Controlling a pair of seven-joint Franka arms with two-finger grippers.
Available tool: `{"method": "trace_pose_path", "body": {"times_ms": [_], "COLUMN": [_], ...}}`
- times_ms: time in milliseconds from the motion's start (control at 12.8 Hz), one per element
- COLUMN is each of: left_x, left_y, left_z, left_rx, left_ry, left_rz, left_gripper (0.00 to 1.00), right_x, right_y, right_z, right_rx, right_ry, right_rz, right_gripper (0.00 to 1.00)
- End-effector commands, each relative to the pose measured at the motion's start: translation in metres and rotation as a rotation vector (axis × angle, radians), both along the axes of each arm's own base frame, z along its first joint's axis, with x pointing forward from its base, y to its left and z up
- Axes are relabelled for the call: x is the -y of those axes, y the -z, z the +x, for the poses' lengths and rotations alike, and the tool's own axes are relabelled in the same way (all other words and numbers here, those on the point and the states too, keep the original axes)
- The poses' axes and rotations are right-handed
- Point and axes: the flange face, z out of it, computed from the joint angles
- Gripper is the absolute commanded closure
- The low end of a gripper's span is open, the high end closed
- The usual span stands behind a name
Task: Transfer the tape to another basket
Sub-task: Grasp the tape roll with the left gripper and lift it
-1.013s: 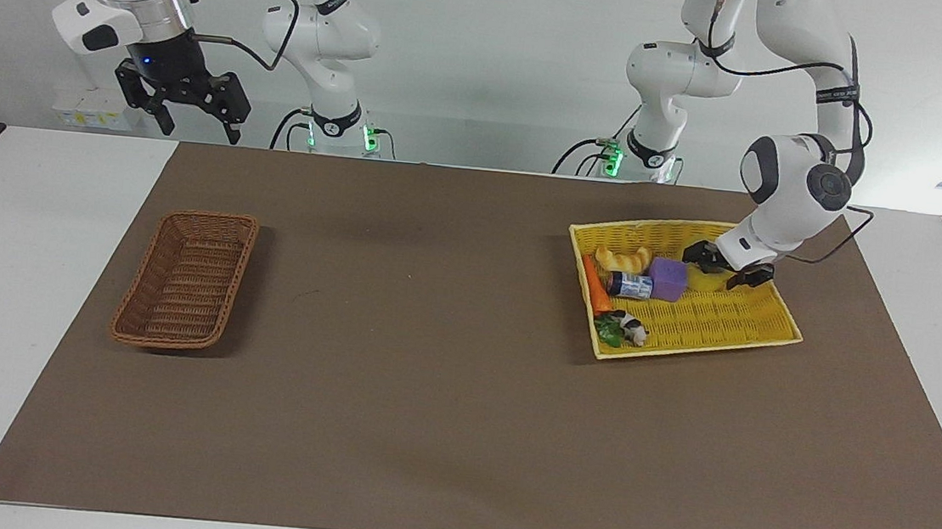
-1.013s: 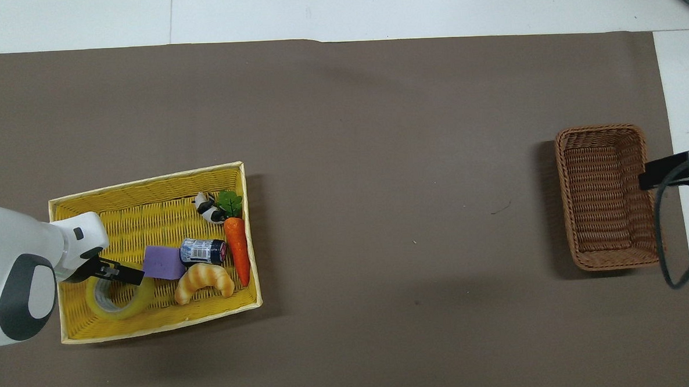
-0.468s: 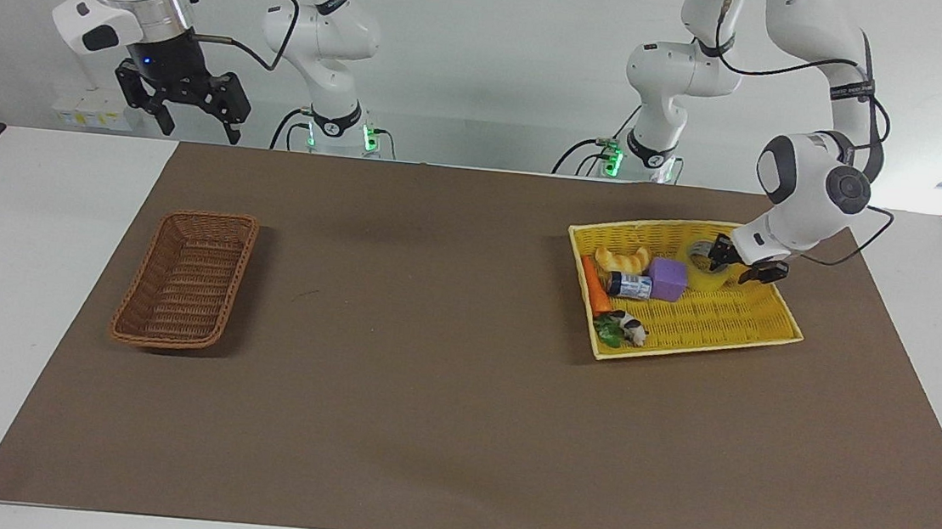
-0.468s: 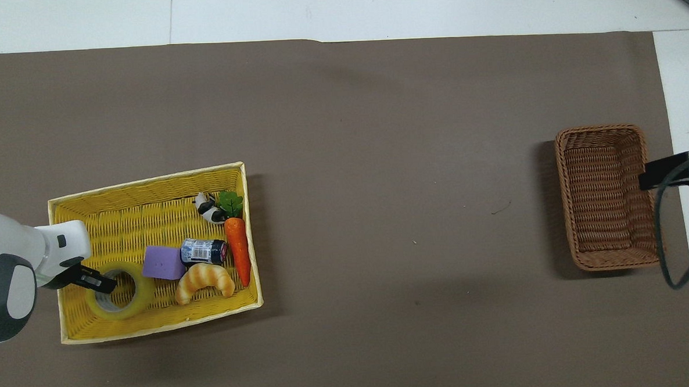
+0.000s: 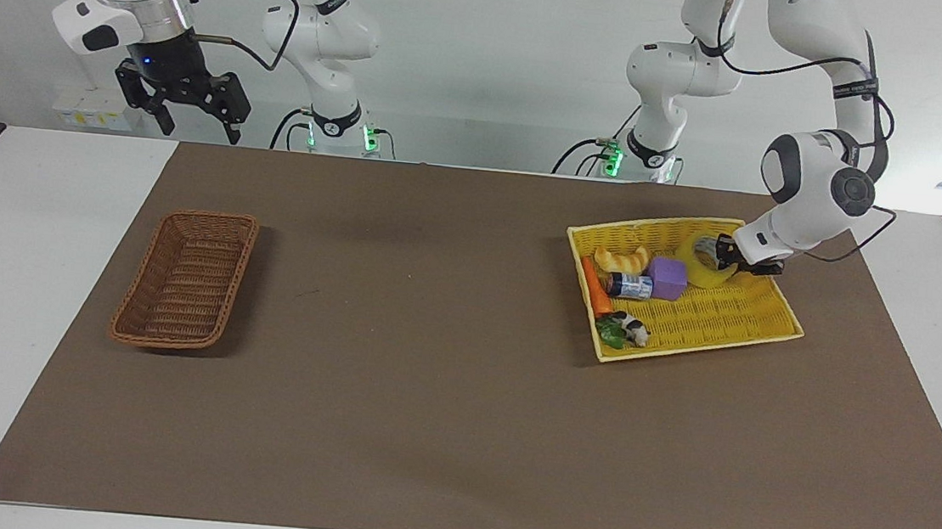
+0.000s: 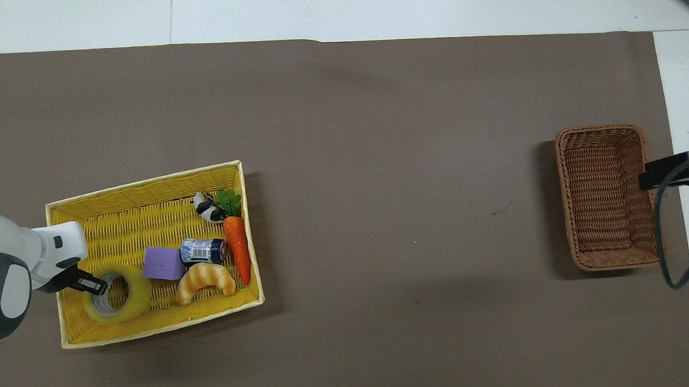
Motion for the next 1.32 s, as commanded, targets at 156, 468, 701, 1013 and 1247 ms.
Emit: {"method": "trace_pose_path", "body": {"times_ms": [156, 468, 701, 1013, 1247], "left_x": [-0.02, -0.024, -0.018, -0.009, 0.019], "left_y": [-0.088, -0.152, -0.186, -0.219, -0.215], "left_z": [0.029, 0.048, 0.059, 0.08, 0.087], "left_rx": [-0.009, 0.037, 0.096, 0.166, 0.178], "left_ry": [-0.036, -0.162, -0.313, -0.544, -0.584], "left_rz": [0.023, 0.061, 0.105, 0.155, 0.161], "left_gripper": [1.0, 1.0, 1.0, 1.0, 1.0], "right_x": [-0.001, -0.001, -0.001, -0.008, -0.04], "right_y": [0.0, 0.0, -0.001, -0.005, -0.004], "right_z": [-0.007, -0.007, -0.007, -0.009, -0.003], "right_rx": [0.003, 0.003, 0.001, -0.001, 0.039], "right_ry": [-0.013, -0.013, -0.019, -0.046, -0.098], "right_rz": [0.025, 0.025, 0.025, 0.024, 0.047], "right_gripper": [0.0, 0.0, 0.0, 0.0, 0.0]}}
